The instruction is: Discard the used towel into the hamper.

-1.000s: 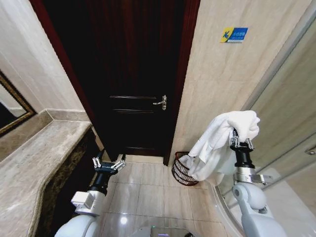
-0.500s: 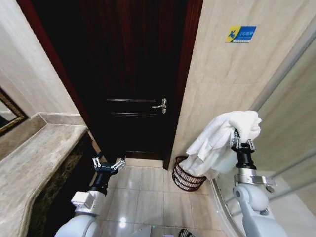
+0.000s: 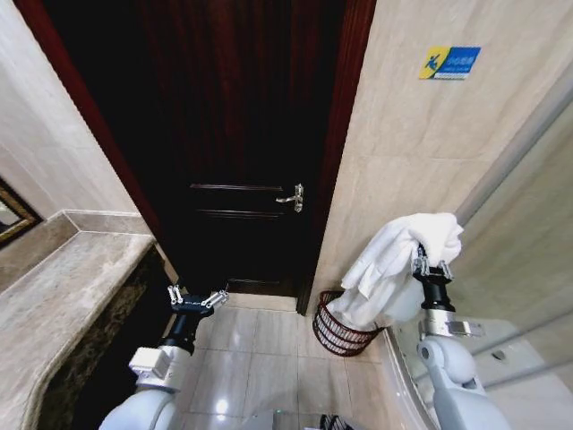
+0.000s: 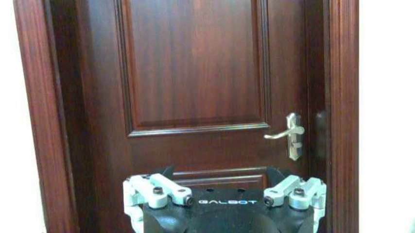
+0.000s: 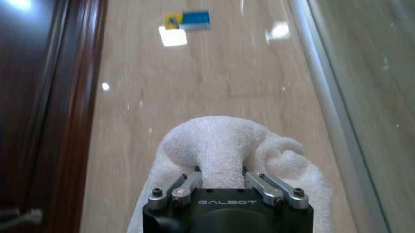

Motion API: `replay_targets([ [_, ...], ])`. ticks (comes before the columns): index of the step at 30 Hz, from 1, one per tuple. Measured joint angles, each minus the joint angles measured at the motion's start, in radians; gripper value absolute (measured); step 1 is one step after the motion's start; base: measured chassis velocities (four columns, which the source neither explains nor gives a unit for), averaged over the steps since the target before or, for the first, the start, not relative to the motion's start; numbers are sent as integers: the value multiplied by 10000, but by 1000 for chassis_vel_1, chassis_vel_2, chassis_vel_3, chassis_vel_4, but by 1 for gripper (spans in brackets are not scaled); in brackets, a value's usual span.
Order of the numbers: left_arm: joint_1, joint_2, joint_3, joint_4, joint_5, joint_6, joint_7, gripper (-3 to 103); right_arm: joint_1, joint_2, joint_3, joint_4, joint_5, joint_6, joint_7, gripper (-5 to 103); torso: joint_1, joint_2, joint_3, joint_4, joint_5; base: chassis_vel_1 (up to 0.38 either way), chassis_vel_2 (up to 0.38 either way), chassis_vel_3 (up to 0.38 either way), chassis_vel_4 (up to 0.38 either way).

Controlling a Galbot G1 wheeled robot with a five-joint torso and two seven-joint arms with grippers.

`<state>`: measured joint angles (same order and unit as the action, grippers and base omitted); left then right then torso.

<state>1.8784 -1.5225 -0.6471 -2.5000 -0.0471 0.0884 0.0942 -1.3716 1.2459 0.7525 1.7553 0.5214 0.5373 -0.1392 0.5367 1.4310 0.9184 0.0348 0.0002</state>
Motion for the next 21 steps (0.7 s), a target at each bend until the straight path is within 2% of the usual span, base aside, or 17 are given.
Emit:
replay_targets([
  [21,2,0,0,0,0,0,0,93,706,50,-302,-3317,239,1098,-969,20,-8,4,-3,0,-3,-3,3,2,-2],
])
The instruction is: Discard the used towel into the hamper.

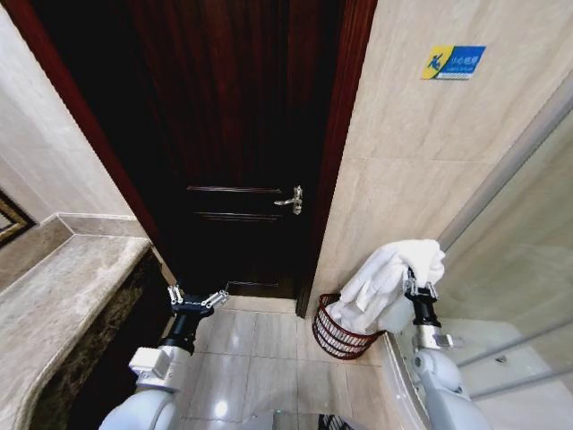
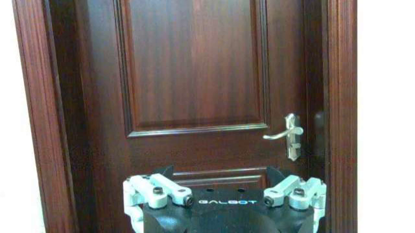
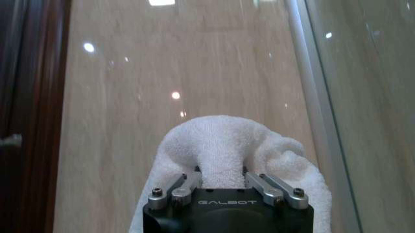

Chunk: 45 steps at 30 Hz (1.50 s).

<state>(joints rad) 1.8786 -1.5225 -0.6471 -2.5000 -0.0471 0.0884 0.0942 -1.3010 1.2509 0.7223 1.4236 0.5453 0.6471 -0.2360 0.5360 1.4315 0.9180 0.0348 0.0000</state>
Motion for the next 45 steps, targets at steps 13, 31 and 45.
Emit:
replay_targets([
  [13,0,-1,0,0,-1,0,0,93,1100,145,-299,-2683,-155,459,-459,20,-1,-2,0,0,-1,0,0,0,0],
  [31,0,0,0,0,0,0,0,93,2133,-4,-187,-2244,-261,-33,-274,20,0,-2,1,0,0,0,0,0,0],
  [45,0,0,0,0,0,0,0,93,2774,95,-330,-2369,-503,-142,-27,20,0,-2,1,-1,1,0,0,0,0],
])
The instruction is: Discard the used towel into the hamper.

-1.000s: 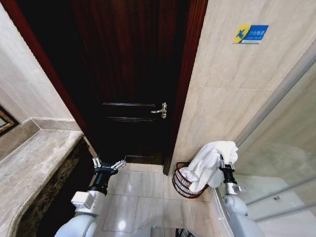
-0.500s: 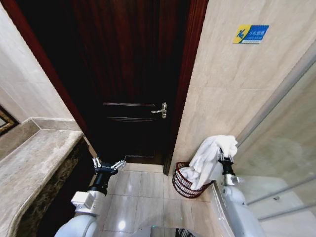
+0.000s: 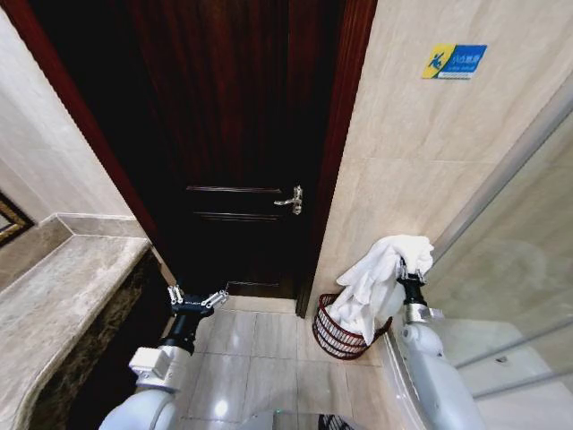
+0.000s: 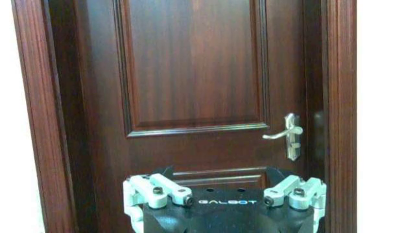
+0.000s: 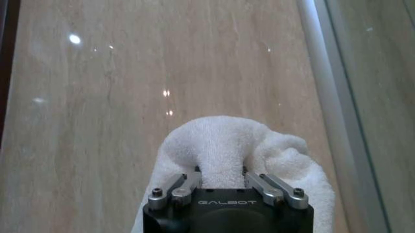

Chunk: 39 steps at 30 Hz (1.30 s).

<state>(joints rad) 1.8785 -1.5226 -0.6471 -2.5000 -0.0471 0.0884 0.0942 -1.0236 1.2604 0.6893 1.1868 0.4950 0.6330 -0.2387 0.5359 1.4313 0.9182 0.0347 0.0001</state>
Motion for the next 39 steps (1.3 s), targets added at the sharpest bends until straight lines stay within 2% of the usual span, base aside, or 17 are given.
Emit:
replay_targets([
  [11,0,0,0,0,0,0,0,93,395,71,-72,52,-144,-152,155,20,0,0,-1,-1,-3,0,0,0,0],
  [14,0,0,0,0,0,0,0,93,531,219,-15,-666,-260,125,63,20,-1,1,-3,4,-9,0,0,0,0],
  [18,0,0,0,0,0,0,0,93,383,330,21,-1767,-274,483,-154,20,0,0,-1,0,8,0,0,0,0],
  [22,0,0,0,0,0,0,0,93,242,422,30,-2616,-266,876,-407,20,0,1,-2,0,-4,0,0,0,0],
  [29,1,0,0,0,0,0,0,93,297,597,-44,-3978,-382,1356,-786,20,0,0,-2,0,-2,0,0,0,0],
  [36,0,0,0,0,0,0,0,93,629,766,-22,-5382,-818,1464,-1155,20,-1,1,-2,1,0,0,0,0,0],
  [39,0,1,0,0,0,0,0,93,655,821,9,-5555,-1096,1260,-1168,20,-1,0,-1,0,-1,0,0,0,0],
])
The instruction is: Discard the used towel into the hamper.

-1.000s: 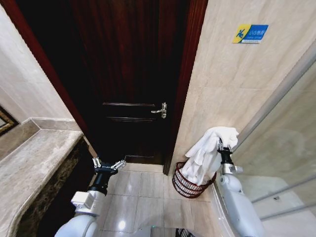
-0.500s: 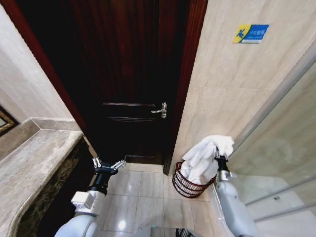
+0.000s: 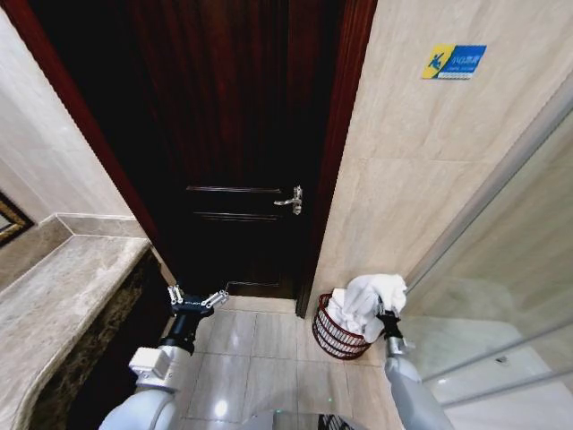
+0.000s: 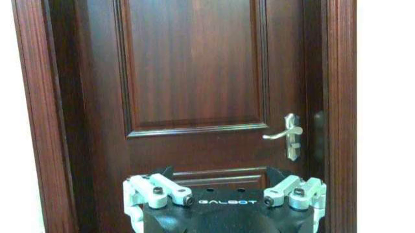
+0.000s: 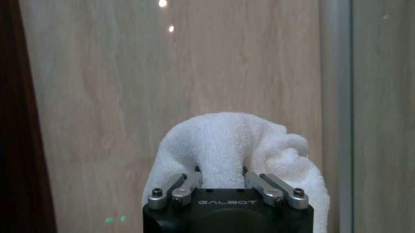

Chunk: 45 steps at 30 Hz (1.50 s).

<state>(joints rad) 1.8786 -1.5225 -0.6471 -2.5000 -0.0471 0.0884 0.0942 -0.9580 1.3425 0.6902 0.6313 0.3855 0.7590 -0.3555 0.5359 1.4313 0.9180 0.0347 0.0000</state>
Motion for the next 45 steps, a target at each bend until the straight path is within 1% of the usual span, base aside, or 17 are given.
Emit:
replay_targets([
  [3,0,-1,0,0,0,0,0,93,-61,69,37,-36,-382,-194,1,20,0,0,0,2,-3,0,0,0,0],
  [5,0,-1,0,0,0,0,0,93,-146,139,45,-118,-679,-351,51,20,0,0,0,2,2,0,0,0,0],
  [7,0,-1,0,0,0,0,0,93,-182,160,48,-120,-730,-385,53,20,0,0,0,1,1,0,0,0,0],
  [11,0,-1,0,0,0,0,0,93,-454,185,56,190,-1075,-927,136,20,0,0,0,1,0,0,0,0,0],
  [15,0,-1,0,0,0,-1,0,93,-558,123,57,227,-1204,-1106,156,20,0,0,0,1,0,0,0,0,0],
  [25,0,-1,0,0,0,0,0,93,-706,130,80,283,-1183,-1057,161,20,0,0,1,1,0,0,0,0,0],
  [32,0,-1,0,0,0,0,0,93,-655,120,72,225,-1050,-1328,91,20,0,1,1,1,0,0,0,0,0],
  [34,0,0,0,0,0,0,0,93,-686,129,59,391,-1070,-1420,148,20,0,1,1,1,4,0,0,0,0],
  [37,0,0,0,0,0,0,0,93,-756,133,63,680,-1245,-1652,226,20,0,1,0,1,-1,0,0,0,0],
  [45,0,0,0,0,0,0,0,93,-841,97,68,656,-1394,-1743,328,20,-3,2,-1,0,1,-29,27,23,-26],
])
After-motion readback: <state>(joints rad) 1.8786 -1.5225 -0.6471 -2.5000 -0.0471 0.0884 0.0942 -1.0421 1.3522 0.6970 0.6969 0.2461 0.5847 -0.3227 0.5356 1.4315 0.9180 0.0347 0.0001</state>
